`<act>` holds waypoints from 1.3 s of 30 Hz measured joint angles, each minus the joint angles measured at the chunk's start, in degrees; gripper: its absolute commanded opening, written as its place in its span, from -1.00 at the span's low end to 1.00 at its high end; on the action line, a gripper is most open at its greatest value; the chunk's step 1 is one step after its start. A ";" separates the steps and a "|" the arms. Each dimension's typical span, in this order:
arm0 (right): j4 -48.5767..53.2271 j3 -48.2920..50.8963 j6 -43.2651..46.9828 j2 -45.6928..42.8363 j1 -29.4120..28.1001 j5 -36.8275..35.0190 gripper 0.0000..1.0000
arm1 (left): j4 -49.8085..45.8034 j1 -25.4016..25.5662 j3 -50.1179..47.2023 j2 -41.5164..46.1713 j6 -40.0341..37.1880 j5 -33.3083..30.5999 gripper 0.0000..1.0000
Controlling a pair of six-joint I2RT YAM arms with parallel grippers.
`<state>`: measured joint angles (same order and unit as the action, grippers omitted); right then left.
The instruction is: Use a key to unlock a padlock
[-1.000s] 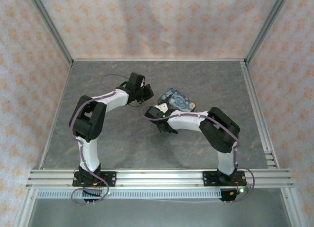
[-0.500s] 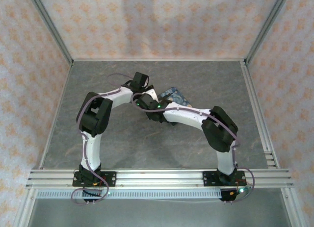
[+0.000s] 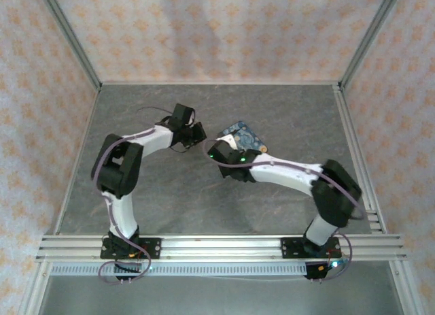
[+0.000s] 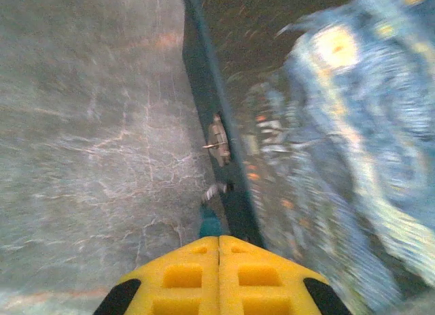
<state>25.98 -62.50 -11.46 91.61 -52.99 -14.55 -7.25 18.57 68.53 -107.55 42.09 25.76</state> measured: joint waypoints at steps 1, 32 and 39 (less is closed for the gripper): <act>0.00 1.05 -0.55 -3.06 0.00 0.09 -1.00 | 0.00 -0.31 -0.87 1.90 0.00 -0.48 -0.82; 4.35 13.90 -17.94 -8.24 20.48 9.66 -0.60 | -8.20 -0.57 -21.38 36.11 0.09 -9.60 -0.41; 2.99 6.75 -16.98 0.66 22.53 9.38 -0.49 | -8.79 -0.22 -24.85 40.70 1.55 -10.67 -0.31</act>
<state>28.97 -55.75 -28.45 92.27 -30.46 -5.17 -16.03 18.35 43.68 -66.85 43.64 15.09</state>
